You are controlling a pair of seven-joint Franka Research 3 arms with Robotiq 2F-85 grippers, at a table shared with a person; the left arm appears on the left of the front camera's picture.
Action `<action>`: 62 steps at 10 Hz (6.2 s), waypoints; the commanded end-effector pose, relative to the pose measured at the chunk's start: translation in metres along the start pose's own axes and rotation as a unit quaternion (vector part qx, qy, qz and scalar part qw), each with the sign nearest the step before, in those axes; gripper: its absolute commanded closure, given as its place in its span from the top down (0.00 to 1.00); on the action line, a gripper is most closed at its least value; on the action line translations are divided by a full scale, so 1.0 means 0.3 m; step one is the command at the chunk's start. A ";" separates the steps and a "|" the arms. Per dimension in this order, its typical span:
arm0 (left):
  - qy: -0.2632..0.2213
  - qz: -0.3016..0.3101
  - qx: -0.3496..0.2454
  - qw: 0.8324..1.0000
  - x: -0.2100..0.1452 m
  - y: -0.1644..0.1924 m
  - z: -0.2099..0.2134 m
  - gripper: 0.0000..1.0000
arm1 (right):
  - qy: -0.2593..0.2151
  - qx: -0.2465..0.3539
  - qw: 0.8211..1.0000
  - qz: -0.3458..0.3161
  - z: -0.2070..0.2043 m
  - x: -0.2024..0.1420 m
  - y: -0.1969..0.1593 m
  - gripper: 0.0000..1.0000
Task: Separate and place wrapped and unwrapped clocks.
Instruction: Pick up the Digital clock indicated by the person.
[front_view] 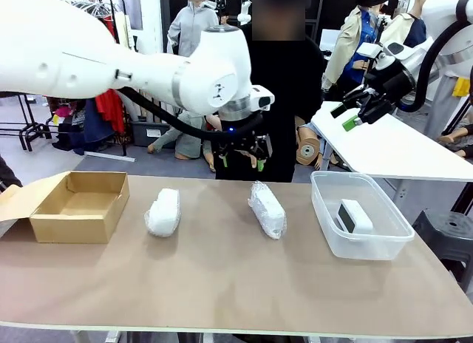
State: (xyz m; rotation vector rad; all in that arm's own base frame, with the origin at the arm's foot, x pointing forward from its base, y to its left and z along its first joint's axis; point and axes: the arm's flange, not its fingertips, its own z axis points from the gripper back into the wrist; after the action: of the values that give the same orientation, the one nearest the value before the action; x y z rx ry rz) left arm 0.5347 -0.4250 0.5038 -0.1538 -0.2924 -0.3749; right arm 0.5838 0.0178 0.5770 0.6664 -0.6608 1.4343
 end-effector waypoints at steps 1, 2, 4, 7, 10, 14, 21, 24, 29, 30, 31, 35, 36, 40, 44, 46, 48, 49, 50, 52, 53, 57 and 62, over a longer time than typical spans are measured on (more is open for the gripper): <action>-0.018 0.047 0.050 0.997 0.078 -0.058 -0.048 1.00 | 0.000 0.001 1.000 0.001 0.003 0.001 0.003 1.00; -0.022 0.050 0.055 0.997 0.090 -0.081 -0.073 1.00 | 0.000 0.001 1.000 0.001 0.003 0.001 0.003 1.00; -0.024 0.044 0.035 0.998 0.093 -0.081 -0.087 1.00 | 0.000 0.001 1.000 0.001 0.003 0.001 0.003 1.00; -0.023 0.041 0.033 0.998 0.068 -0.084 -0.094 1.00 | 0.000 0.001 1.000 0.001 0.003 0.001 0.003 1.00; -0.023 0.041 0.033 0.998 0.068 -0.084 -0.094 1.00 | 0.000 0.001 1.000 0.001 0.003 0.001 0.003 1.00; 0.068 0.203 0.146 0.966 0.153 -0.196 -0.198 1.00 | 0.000 0.001 1.000 0.001 0.003 0.001 0.003 1.00; 0.049 0.280 0.105 0.953 0.231 -0.284 -0.407 1.00 | 0.000 0.001 1.000 0.001 0.003 0.001 0.003 1.00; 0.035 0.261 0.109 0.959 0.262 -0.312 -0.486 1.00 | 0.000 0.001 1.000 0.001 0.003 0.001 0.003 1.00; 0.056 0.286 0.100 0.952 0.279 -0.293 -0.576 1.00 | 0.000 0.001 1.000 0.001 0.003 0.001 0.003 1.00; 0.057 0.290 0.102 0.950 0.281 -0.286 -0.589 1.00 | 0.000 0.001 1.000 0.001 0.003 0.001 0.003 1.00; 0.058 0.293 0.101 0.949 0.284 -0.280 -0.605 1.00 | 0.000 0.001 1.000 0.001 0.003 0.001 0.003 1.00; 0.072 0.294 0.103 0.947 0.281 -0.260 -0.646 1.00 | 0.000 0.001 1.000 0.001 0.003 0.001 0.003 1.00; 0.060 0.286 0.113 0.950 0.274 -0.256 -0.649 1.00 | 0.000 0.001 1.000 0.001 0.003 0.001 0.003 1.00; 0.063 0.283 0.107 0.951 0.167 -0.207 -0.641 1.00 | 0.000 0.001 1.000 0.001 0.003 0.001 0.003 1.00; 0.077 0.289 0.103 0.949 0.164 -0.196 -0.639 0.21 | 0.000 0.001 1.000 0.001 0.003 0.001 0.003 1.00; 0.084 0.288 0.106 0.948 0.161 -0.193 -0.638 0.00 | 0.000 0.001 1.000 0.001 0.003 0.001 0.003 1.00; 0.089 0.280 0.107 0.950 0.145 -0.193 -0.612 0.00 | 0.000 0.001 1.000 0.001 0.003 0.001 0.003 1.00; 0.095 0.278 0.106 0.950 0.131 -0.187 -0.581 0.00 | 0.000 0.001 1.000 0.001 0.003 0.001 0.003 1.00; 0.105 0.274 0.104 0.950 0.115 -0.178 -0.540 0.00 | 0.000 0.001 1.000 0.001 0.003 0.001 0.003 1.00; 0.098 0.245 0.122 0.957 0.057 -0.137 -0.435 0.00 | 0.000 0.001 1.000 0.001 0.003 0.001 0.003 1.00; 0.093 0.237 0.117 0.960 0.018 -0.115 -0.391 0.00 | 0.000 0.001 1.000 0.001 0.003 0.001 0.003 1.00; 0.061 0.124 0.083 0.987 -0.118 -0.052 -0.141 0.00 | 0.000 0.001 1.000 0.001 0.003 0.001 0.003 1.00; 0.072 0.084 0.083 0.990 -0.206 0.055 0.115 0.00 | 0.000 0.001 1.000 0.001 0.003 0.001 0.003 1.00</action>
State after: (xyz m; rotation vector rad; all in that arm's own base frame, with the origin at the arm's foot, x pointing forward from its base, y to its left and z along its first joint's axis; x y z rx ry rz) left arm 0.5721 -0.4728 0.5642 0.0020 -0.1627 -0.1590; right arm 0.5841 0.0178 0.5766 0.6674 -0.6600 1.4342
